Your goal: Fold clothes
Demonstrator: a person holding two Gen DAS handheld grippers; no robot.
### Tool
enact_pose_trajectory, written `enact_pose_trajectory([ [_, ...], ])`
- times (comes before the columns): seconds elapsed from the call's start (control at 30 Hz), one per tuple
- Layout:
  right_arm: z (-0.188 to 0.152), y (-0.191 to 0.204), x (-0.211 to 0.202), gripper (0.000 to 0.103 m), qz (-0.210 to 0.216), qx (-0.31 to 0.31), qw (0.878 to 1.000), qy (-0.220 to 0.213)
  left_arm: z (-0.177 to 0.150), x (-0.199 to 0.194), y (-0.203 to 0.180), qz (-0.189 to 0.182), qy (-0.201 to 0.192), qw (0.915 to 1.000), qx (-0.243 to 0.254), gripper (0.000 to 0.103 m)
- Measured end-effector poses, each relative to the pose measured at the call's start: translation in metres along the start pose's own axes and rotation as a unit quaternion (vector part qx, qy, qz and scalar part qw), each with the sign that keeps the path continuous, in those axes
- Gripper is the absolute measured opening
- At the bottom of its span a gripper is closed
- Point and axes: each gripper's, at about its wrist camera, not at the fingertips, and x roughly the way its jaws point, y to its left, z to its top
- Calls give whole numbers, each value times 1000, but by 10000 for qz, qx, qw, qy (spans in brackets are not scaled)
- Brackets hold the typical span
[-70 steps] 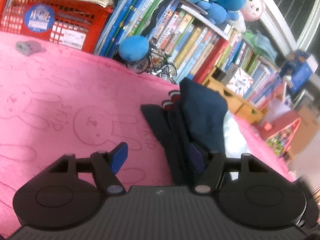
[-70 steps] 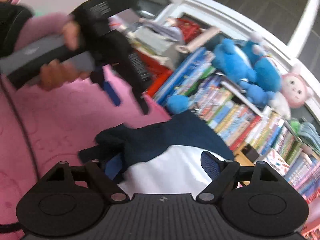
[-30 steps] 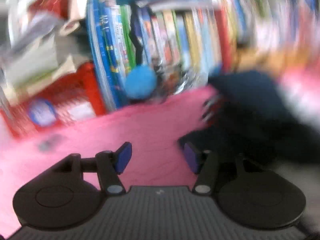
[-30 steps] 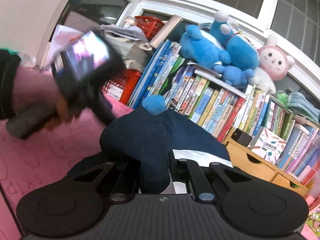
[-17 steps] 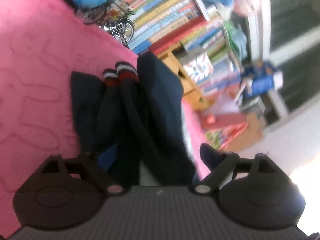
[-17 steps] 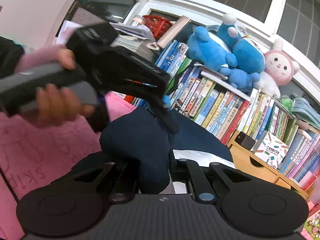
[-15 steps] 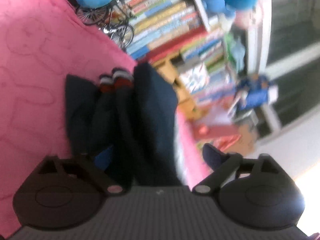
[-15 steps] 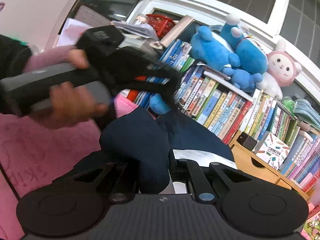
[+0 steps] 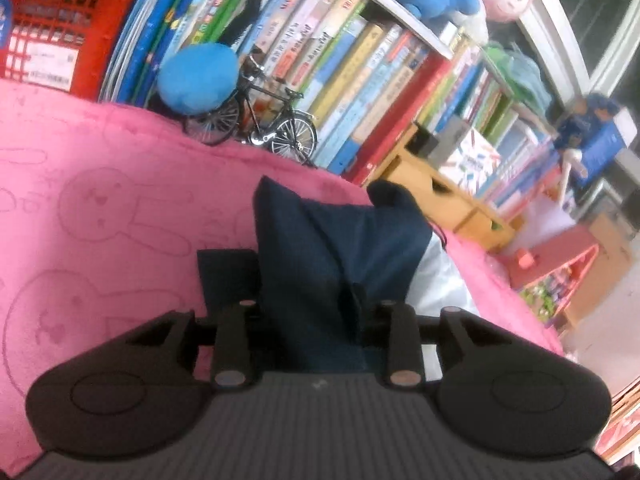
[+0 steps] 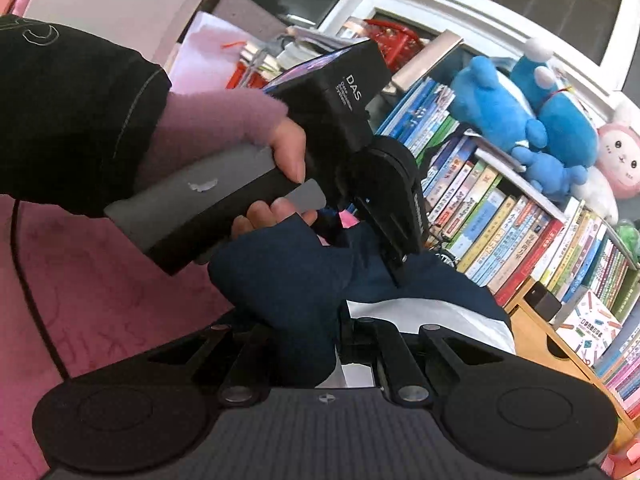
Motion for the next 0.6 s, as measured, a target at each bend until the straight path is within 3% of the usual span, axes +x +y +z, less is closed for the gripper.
enact_pose_trajectory([
  [0.07, -1, 2, -2, 12, 112, -35, 9999, 51, 1, 0, 2, 112, -45, 9999, -31, 44],
  [0.17, -4, 6, -10, 20, 384, -95, 9992, 52, -3, -6, 4, 247, -138, 9996, 19, 48],
  [0.27, -6, 8, -20, 32, 726, -36, 9974, 16, -6, -16, -3, 673, -391, 9966, 278, 54],
  [0.33, -5, 10, -23, 35, 830, 20, 9965, -16, -9, -30, -13, 1177, -722, 9885, 620, 54],
  [0.43, -4, 13, -29, 39, 961, 107, 9953, -82, -15, -55, -36, 1932, -1251, 9661, 1169, 50],
  [0.5, -2, 14, -34, 46, 1122, 227, 9934, -124, -24, -74, -53, 1917, -1458, 9603, 1406, 50],
  [0.6, -5, 9, -47, 53, 1392, 461, 9890, -205, -52, -87, -78, 1690, -1345, 9585, 1859, 50],
])
